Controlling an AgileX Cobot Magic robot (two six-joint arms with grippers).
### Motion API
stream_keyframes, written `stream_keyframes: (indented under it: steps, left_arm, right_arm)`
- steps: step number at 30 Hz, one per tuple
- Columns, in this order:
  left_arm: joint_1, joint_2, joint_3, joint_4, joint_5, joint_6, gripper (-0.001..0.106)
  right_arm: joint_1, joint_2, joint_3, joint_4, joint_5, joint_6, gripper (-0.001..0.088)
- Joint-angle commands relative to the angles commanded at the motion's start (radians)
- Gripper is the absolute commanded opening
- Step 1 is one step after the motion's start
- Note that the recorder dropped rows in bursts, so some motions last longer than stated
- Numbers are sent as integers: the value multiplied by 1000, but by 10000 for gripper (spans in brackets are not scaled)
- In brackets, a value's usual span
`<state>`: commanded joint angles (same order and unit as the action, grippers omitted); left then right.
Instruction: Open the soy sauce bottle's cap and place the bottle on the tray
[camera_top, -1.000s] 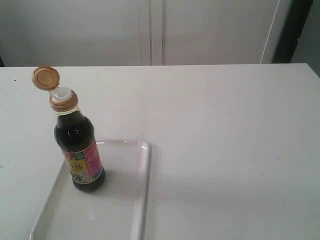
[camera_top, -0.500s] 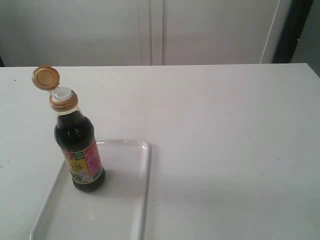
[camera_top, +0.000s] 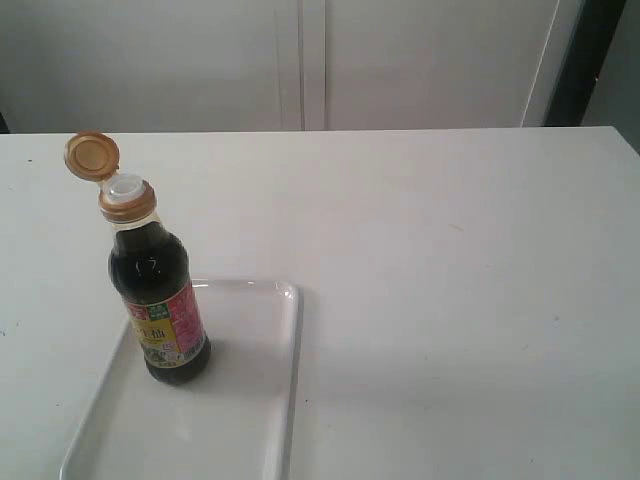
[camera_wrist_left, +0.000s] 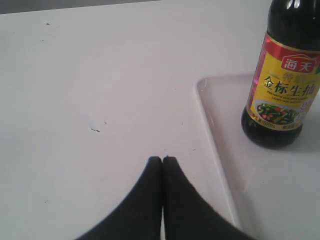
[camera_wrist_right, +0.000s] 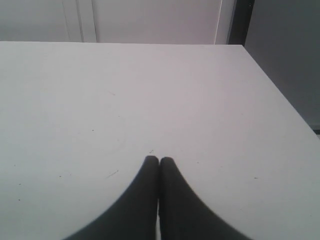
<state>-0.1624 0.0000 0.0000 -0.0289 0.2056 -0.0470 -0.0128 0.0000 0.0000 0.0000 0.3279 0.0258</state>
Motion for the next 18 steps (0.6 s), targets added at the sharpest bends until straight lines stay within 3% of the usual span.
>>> stream_keyframes:
  steps: [18]
  left_arm:
    - [0, 0, 0, 0, -2, 0, 0]
  right_arm:
    - [0, 0, 0, 0, 6, 0, 0]
